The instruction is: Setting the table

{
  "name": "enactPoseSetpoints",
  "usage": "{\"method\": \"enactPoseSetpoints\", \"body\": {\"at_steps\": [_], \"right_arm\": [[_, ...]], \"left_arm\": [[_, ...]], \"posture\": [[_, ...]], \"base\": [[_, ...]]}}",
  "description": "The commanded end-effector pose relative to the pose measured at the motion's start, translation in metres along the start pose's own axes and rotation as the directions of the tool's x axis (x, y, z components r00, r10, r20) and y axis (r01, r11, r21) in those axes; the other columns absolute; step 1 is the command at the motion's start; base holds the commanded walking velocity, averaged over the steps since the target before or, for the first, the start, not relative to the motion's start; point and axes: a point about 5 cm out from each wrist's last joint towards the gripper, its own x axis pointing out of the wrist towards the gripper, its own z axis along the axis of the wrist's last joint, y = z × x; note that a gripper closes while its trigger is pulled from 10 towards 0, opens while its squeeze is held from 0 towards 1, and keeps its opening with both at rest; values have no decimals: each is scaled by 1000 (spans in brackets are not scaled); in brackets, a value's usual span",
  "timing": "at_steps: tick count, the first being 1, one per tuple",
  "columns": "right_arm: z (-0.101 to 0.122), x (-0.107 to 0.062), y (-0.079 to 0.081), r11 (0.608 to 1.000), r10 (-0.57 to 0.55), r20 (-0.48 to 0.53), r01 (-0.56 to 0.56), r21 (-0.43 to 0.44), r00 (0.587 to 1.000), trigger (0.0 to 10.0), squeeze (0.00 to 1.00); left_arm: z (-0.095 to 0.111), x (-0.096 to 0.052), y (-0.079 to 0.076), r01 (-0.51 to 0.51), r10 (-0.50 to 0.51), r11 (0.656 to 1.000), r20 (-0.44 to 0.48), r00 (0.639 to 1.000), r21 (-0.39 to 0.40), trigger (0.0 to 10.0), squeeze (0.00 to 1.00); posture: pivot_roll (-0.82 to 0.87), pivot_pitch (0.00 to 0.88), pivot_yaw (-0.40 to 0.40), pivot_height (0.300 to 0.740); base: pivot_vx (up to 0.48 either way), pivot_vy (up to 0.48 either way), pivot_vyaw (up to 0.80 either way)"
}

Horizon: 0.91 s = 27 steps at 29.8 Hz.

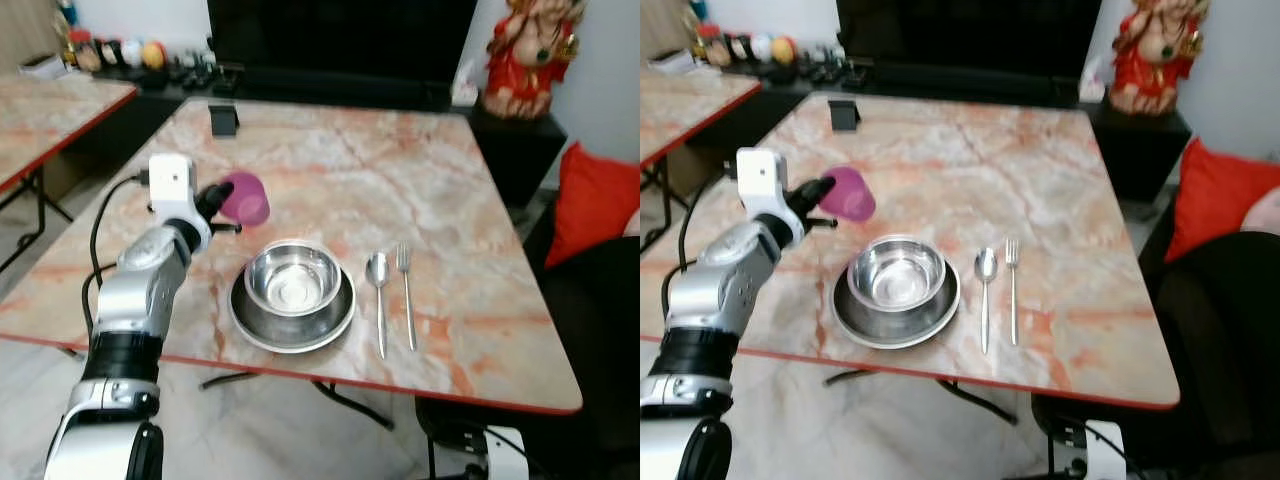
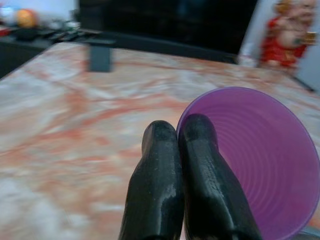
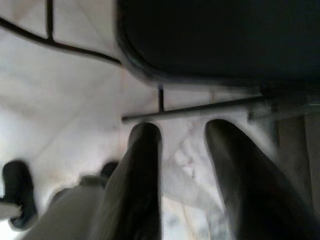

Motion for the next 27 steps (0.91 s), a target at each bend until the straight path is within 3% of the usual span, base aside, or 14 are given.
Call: {"method": "enactPoseSetpoints", "body": {"at_steps": [1,5,11,14,21,27], "right_arm": [[3,0,0,1000,4,8,-4,-5,1000,10000,0],[3,0,0,1000,5,7,-5,-7,1000,10000,0],[4,1,0,1000,9,6,-9,-10,1000,10000,0],[5,1,0,1000,10,6,-10,-10,1000,10000,0],[7,1,1,999,25,8,-24,-40,1000,10000,0],[7,1,2,999,28,7,-28,-31,1000,10000,0]], "left_arm": [[10,1,0,5,-5,1000,28,1000,-18,10000,0],[12,2,0,26,-24,997,21,999,-79,10000,0],[-1,3,8,-5,0,999,-100,995,-51,10000,0],[-6,4,15,-49,34,995,-169,985,-85,10000,0],[-9,8,16,-31,17,998,-234,972,-57,10000,0],[-11,14,26,-80,57,994,-284,957,-70,10000,0]], "posture": [[86,0,-38,707],[92,0,-41,707],[92,0,-39,707],[94,0,-41,707],[95,0,-33,707],[85,0,-24,707]], "base": [[285,0,0],[71,0,0],[0,0,0],[0,0,0],[0,0,0],[0,0,0]]}}
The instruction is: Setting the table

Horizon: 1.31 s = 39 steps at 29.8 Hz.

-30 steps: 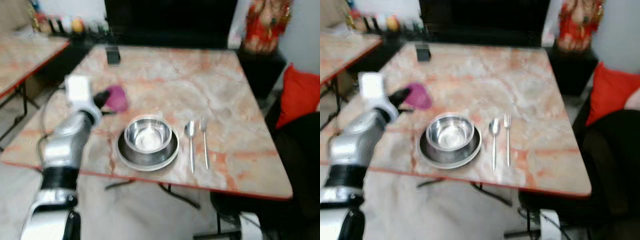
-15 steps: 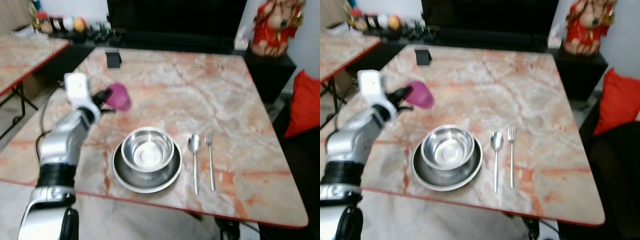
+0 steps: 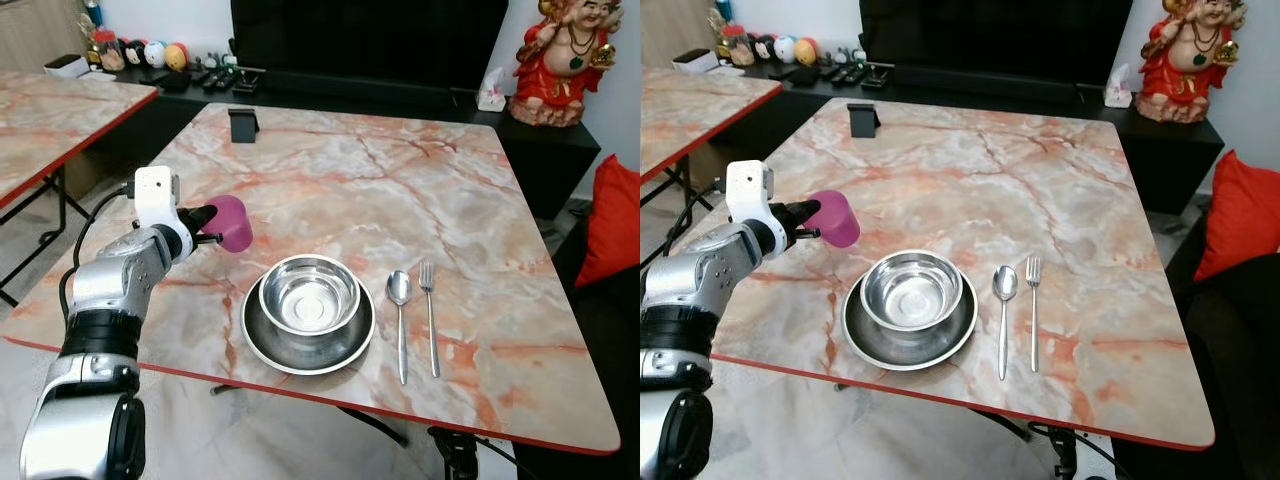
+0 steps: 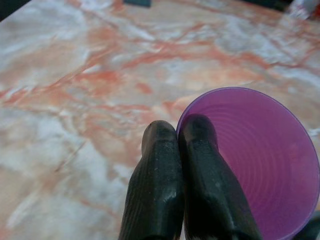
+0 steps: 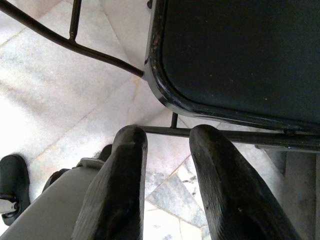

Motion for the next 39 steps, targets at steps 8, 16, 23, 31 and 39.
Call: {"method": "enactPoseSetpoints", "body": {"at_steps": [8,16,23,31,39], "right_arm": [[5,1,1,1000,4,9,-4,5,1000,10000,0],[5,1,2,1000,0,8,0,6,1000,10000,0],[5,1,2,1000,1,7,-1,0,1000,10000,0],[5,1,2,1000,1,6,-1,2,1000,10000,0],[5,1,2,1000,2,6,-2,0,1000,10000,0]], "left_arm": [[5,10,-10,28,-28,1000,-50,998,-3,10000,0],[6,14,-13,36,-31,999,-108,994,41,10000,0],[3,15,-16,53,-42,995,-129,991,87,10000,0],[-1,17,-18,57,-45,995,-145,988,81,10000,0],[-4,18,-19,67,-53,994,-166,985,83,10000,0]], "posture": [[73,0,-15,707],[70,0,-9,707],[76,0,-13,707],[72,0,-12,707],[72,0,-12,707]], "base": [[0,0,0],[0,0,0],[0,0,0],[0,0,0],[0,0,0]]}}
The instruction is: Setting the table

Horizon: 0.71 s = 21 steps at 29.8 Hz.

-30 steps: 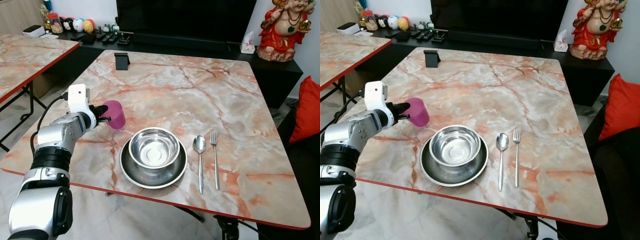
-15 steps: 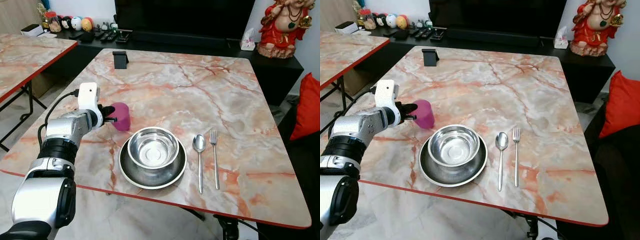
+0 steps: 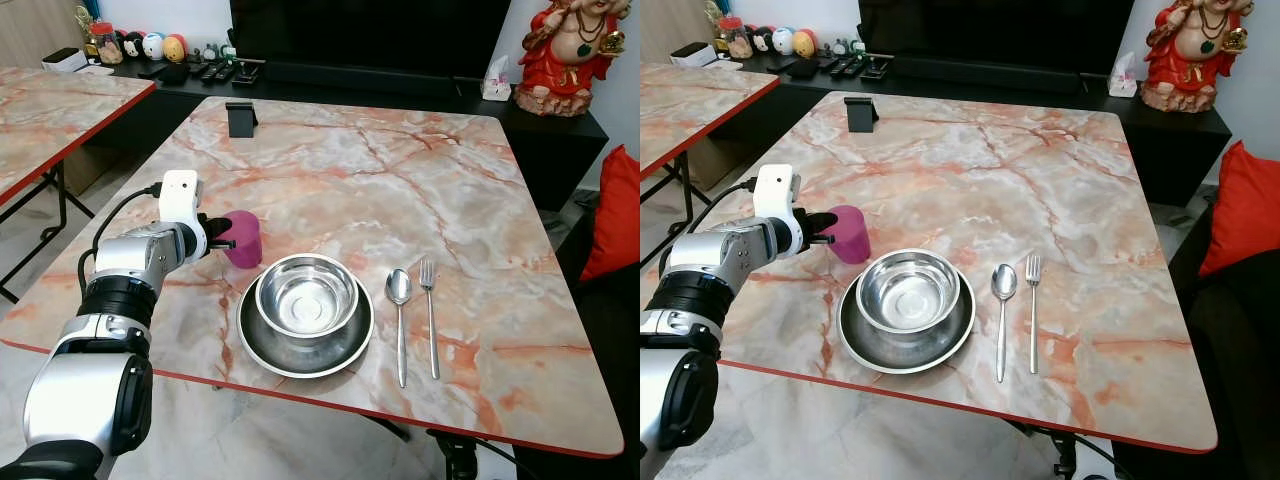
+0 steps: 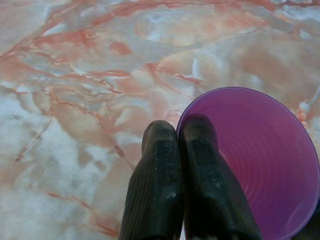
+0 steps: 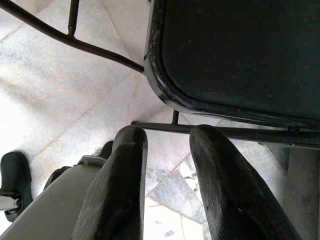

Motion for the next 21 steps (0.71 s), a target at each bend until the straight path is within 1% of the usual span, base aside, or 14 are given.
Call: {"method": "enactPoseSetpoints", "body": {"at_steps": [1,21], "right_arm": [[4,1,1,1000,2,6,-2,-1,1000,10000,0],[3,1,1,1000,0,0,0,-5,1000,10000,0]], "left_arm": [[4,1,-3,11,-10,1000,-15,1000,15,10000,0],[3,2,-6,32,-31,999,-17,999,23,10000,0]], "posture": [[72,0,-12,707],[70,0,-11,707]], "base": [[0,0,0],[0,0,0]]}}
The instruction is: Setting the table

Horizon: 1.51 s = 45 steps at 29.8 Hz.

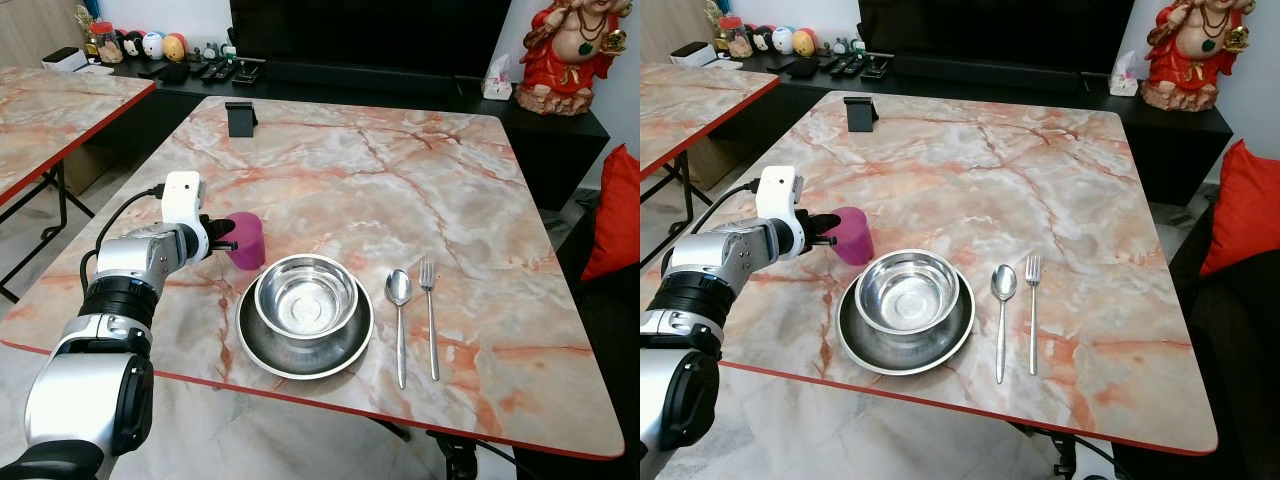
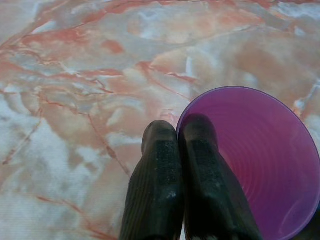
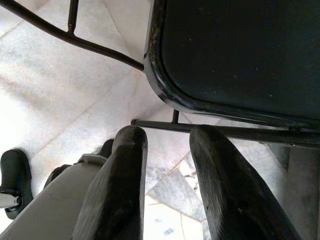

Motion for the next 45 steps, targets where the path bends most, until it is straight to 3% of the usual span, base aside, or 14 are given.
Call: {"method": "enactPoseSetpoints", "body": {"at_steps": [1,8,9,11,19,25,30,31,34,37,38,39,40,45], "right_arm": [[4,1,1,1000,1,8,-1,-4,1000,10000,0],[3,0,1,1000,1,7,-1,-5,1000,10000,0],[3,0,1,1000,1,7,-1,-5,1000,10000,0],[3,0,1,1000,0,7,0,-4,1000,10000,0],[3,0,1,1000,1,7,-1,-7,1000,10000,0],[3,1,1,1000,1,7,-1,-6,1000,10000,0],[3,1,1,1000,1,7,-1,-5,1000,10000,0],[3,1,1,1000,1,7,-1,-5,1000,10000,0],[3,1,1,1000,1,7,0,-5,1000,10000,0],[3,1,1,1000,1,7,-1,-5,1000,10000,0],[3,1,1,1000,1,7,-1,-5,1000,10000,0],[3,1,1,1000,2,7,-2,-6,1000,10000,0],[3,1,1,1000,2,7,-2,-6,1000,10000,0],[3,1,1,1000,2,7,-2,-7,1000,10000,0]], "left_arm": [[4,1,-4,12,-11,1000,-14,1000,23,10000,8],[4,1,-5,14,-14,1000,-8,1000,26,10000,71],[5,1,-5,14,-14,1000,-8,1000,28,10000,125],[6,0,-5,14,-13,999,-4,1000,29,10000,365],[11,0,-6,12,-12,999,22,1000,29,10000,376],[11,0,-6,11,-12,1000,26,1000,23,10000,565],[11,0,-6,11,-12,1000,25,1000,22,10000,596],[11,0,-6,11,-12,1000,25,1000,22,10000,796],[12,0,-7,12,-13,1000,26,1000,22,10000,796],[12,0,-6,9,-10,1000,30,1000,20,10000,706],[12,0,-6,9,-10,1000,30,999,19,10000,592],[13,0,-6,10,-10,1000,32,999,18,10000,231],[13,-1,-6,9,-10,1000,33,999,18,10000,0],[15,-1,-7,8,-9,1000,39,999,20,10000,0]], "posture": [[70,0,-11,707],[70,0,-11,707],[69,0,-10,707],[70,0,-11,707],[72,0,-12,707],[72,0,-13,707],[72,0,-13,707],[72,0,-13,707],[72,0,-13,707],[73,0,-14,707],[73,0,-14,707],[73,0,-14,707],[73,0,-14,707],[74,0,-15,707]], "base": [[0,0,0],[0,0,0],[0,0,0],[0,0,0],[0,0,0],[0,0,0],[0,0,0],[0,0,0],[0,0,0],[0,0,0],[0,0,0],[0,0,0],[0,0,0],[0,0,0]]}}
